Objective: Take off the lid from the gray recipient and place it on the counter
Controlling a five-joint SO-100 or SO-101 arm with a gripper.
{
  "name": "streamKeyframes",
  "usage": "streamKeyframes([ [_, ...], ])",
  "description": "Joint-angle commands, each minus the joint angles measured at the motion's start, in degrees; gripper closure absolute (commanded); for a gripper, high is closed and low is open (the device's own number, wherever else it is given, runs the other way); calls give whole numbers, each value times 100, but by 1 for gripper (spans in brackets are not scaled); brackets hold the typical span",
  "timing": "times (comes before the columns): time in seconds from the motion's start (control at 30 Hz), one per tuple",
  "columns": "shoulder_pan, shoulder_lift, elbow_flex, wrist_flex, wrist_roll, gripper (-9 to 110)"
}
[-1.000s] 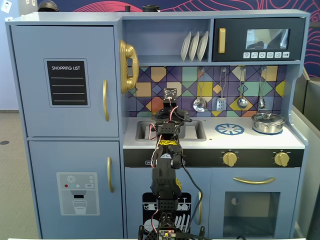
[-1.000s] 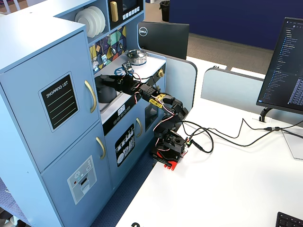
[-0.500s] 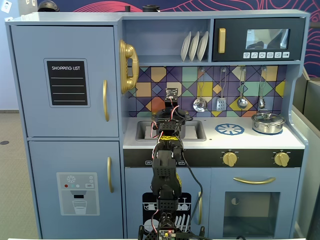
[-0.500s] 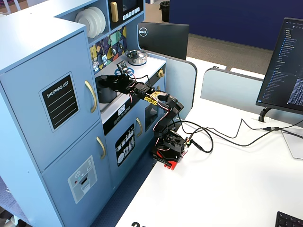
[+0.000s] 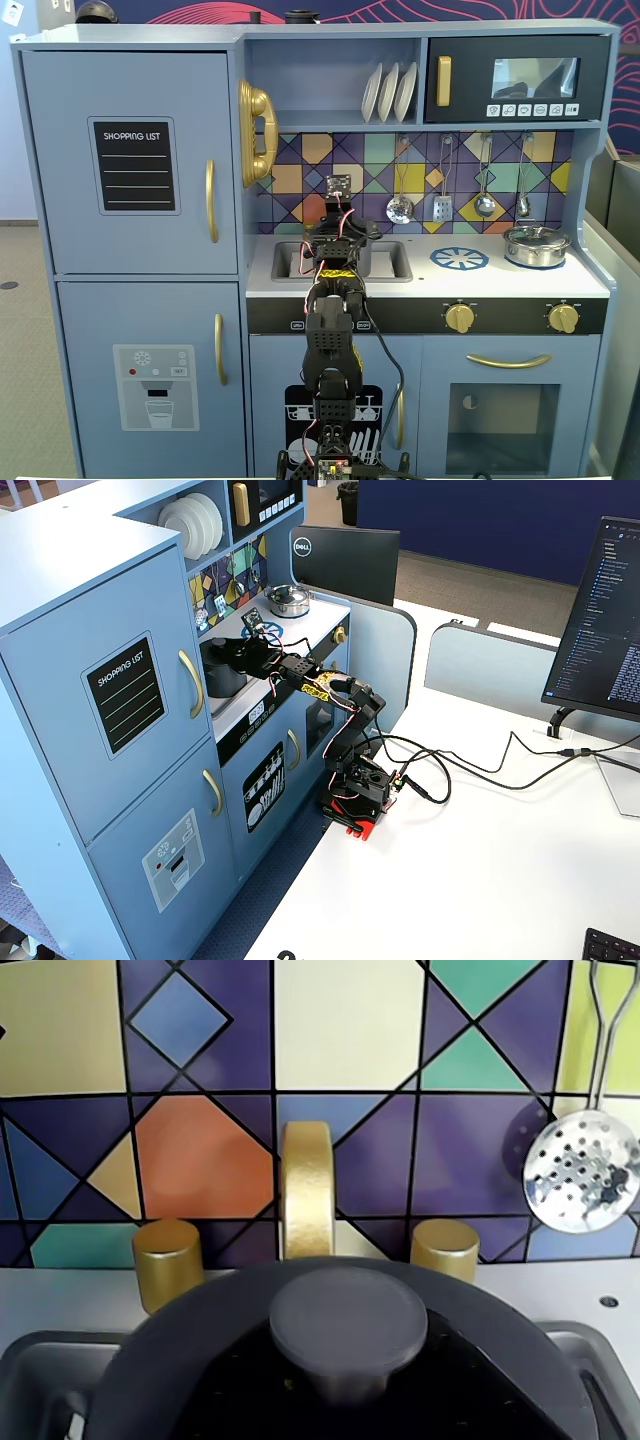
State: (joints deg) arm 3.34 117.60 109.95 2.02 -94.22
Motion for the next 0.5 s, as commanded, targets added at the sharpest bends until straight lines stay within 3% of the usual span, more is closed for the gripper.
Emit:
streamKeyframes([
  [0.0, -44, 44, -554, -193, 0, 102],
  [0.3, 70, 202, -1002, -97, -229, 102],
  [0.47, 905, 369, -1002, -79, -202, 102],
])
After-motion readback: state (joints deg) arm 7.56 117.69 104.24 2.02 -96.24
